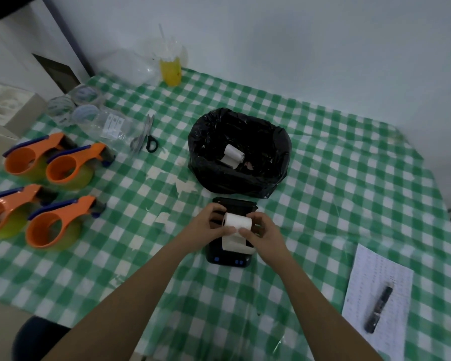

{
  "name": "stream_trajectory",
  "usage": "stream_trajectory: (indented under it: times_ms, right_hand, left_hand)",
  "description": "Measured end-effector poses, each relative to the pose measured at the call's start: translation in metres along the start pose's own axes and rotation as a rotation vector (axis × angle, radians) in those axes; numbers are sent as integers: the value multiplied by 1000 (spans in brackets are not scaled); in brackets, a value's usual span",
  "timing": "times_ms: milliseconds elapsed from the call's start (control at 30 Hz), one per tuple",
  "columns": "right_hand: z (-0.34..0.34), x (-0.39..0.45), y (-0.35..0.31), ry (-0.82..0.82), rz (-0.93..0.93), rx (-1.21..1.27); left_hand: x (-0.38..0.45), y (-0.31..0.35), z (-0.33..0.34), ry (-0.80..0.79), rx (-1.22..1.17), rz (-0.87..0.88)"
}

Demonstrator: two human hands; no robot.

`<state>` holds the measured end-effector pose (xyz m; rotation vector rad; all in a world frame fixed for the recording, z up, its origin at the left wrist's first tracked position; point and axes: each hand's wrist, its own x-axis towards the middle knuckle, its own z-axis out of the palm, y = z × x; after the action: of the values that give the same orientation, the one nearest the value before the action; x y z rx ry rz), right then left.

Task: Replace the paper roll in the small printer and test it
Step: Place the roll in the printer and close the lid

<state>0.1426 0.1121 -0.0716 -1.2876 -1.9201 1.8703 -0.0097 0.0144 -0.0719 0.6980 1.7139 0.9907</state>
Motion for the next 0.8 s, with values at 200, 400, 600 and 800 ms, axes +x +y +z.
stream_trajectory:
  times_ms: [200,400,600,800]
  right_hand:
    - [-3,0,8,-48,-102,-251]
    - [2,8,17,69,-233,-667]
    - [10,15,20,88,-187,-730]
    - [8,25,16,49,-134,-810]
  left_hand:
    - [1,1,0,-26,-31,-57]
    - [2,-5,4,1,181,46]
    - [-1,4,-1,84,771,50]
    - [11,11,-7,377,879,394]
